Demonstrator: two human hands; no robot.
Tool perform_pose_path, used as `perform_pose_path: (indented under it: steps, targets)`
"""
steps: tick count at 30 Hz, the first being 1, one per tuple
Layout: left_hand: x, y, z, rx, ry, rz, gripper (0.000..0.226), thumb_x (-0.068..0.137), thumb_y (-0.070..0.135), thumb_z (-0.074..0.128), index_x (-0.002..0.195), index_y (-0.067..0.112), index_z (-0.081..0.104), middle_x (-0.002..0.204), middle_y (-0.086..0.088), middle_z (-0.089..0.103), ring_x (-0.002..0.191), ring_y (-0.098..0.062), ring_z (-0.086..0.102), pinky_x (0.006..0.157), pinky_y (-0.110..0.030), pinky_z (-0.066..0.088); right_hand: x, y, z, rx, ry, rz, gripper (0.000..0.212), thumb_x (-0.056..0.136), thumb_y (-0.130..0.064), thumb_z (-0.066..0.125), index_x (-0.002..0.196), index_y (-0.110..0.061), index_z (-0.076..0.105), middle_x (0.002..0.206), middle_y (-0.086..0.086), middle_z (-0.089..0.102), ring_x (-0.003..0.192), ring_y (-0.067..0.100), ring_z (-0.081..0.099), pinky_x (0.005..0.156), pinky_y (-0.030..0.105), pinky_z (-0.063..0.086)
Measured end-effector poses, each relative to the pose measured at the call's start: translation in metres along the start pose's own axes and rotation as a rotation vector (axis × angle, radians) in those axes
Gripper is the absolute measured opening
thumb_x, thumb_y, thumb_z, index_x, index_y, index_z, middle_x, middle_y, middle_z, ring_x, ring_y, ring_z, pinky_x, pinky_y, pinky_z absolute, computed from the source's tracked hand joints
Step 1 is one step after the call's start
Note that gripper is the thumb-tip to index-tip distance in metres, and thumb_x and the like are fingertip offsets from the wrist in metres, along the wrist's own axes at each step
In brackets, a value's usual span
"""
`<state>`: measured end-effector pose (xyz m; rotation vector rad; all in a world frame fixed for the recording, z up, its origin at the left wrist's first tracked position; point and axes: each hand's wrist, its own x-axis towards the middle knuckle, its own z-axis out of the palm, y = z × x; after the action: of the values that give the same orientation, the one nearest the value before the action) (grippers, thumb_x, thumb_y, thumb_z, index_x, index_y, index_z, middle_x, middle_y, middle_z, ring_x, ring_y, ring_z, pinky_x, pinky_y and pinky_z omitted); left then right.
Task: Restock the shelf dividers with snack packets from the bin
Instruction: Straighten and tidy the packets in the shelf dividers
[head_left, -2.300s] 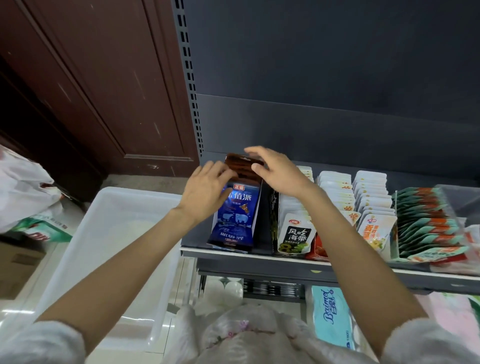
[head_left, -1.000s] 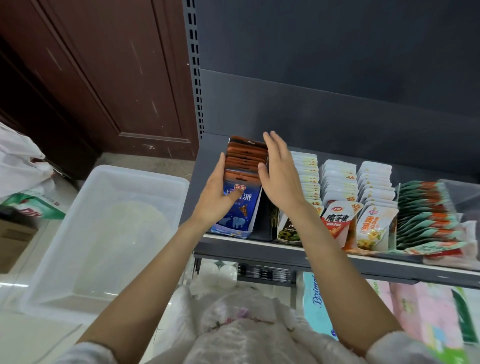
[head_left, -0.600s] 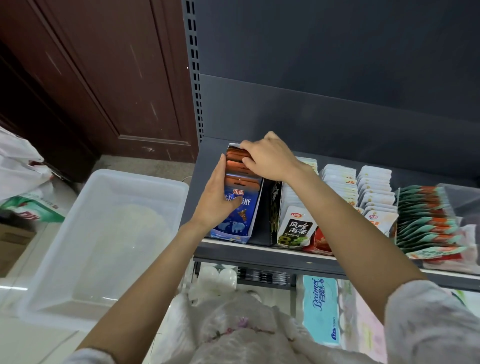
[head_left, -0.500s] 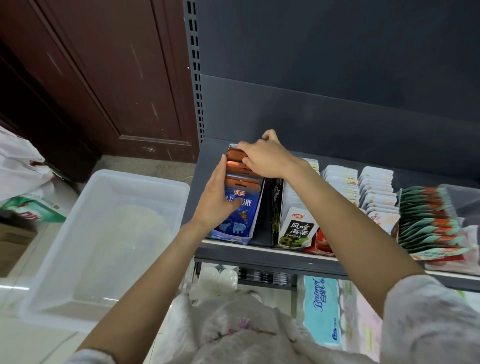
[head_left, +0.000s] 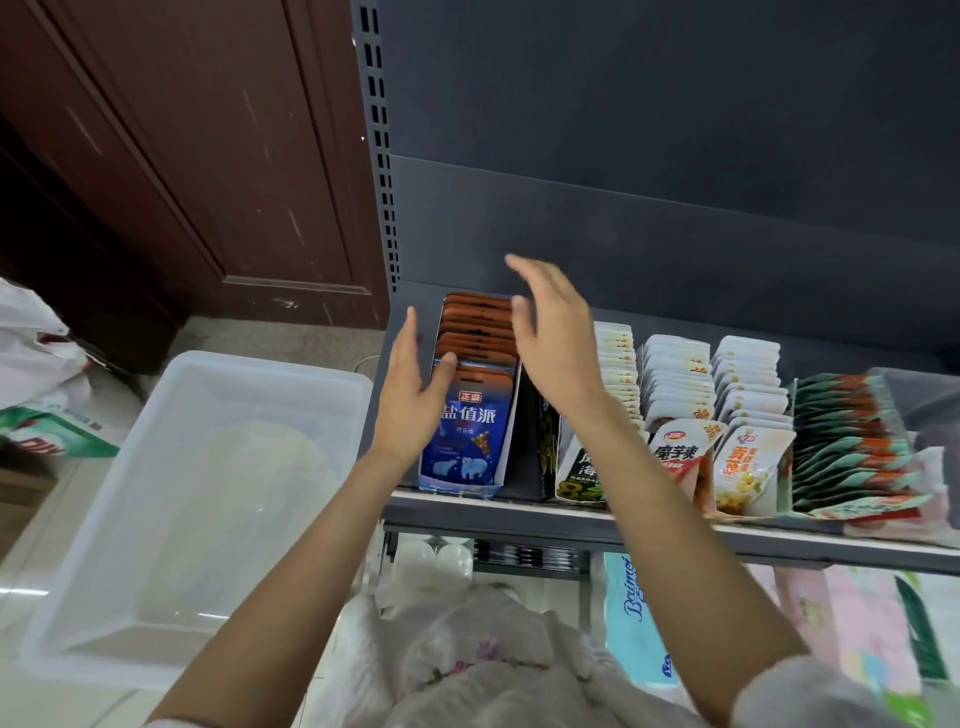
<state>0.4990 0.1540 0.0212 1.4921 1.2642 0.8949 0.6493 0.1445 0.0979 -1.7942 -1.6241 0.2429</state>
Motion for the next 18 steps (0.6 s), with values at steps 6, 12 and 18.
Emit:
perform_pose_path:
  steps: [6, 12, 18]
  targets:
    - [0.014, 0.007, 0.005, 0.048, -0.136, 0.080, 0.061, 0.099, 0.046, 0.032, 0.151, 0.036, 0.002, 0.160, 0.010, 0.005, 0.146, -0.012, 0.013, 0.117, -0.048, 0.022, -0.059, -0.008, 0.042, 0.302, -0.109, 0.375, 0.067, 0.094, -0.007, 0.045, 0.151, -0.010, 0.008, 0.156, 0.007, 0.015, 0.143, 0.014, 0.016, 0.104, -0.002, 0.016]
    - [0.020, 0.019, 0.026, 0.139, -0.095, 0.071, 0.065, 0.103, 0.026, 0.036, 0.151, 0.022, -0.008, 0.160, 0.006, -0.008, 0.142, -0.003, 0.008, 0.106, -0.019, 0.021, -0.060, 0.004, 0.058, 0.448, -0.180, 0.498, 0.076, 0.094, -0.006, 0.046, 0.152, -0.016, -0.002, 0.149, 0.004, 0.032, 0.128, 0.013, 0.042, 0.099, 0.017, 0.035]
    - [0.018, 0.016, 0.015, -0.153, -0.152, -0.046, 0.075, 0.099, 0.021, 0.047, 0.151, 0.028, -0.007, 0.147, 0.011, 0.031, 0.128, -0.007, 0.042, 0.103, -0.029, 0.044, -0.064, 0.007, 0.054, 0.355, -0.156, 0.443, 0.078, 0.091, -0.003, 0.054, 0.152, -0.018, 0.007, 0.146, 0.004, 0.037, 0.131, 0.013, 0.041, 0.109, 0.029, 0.036]
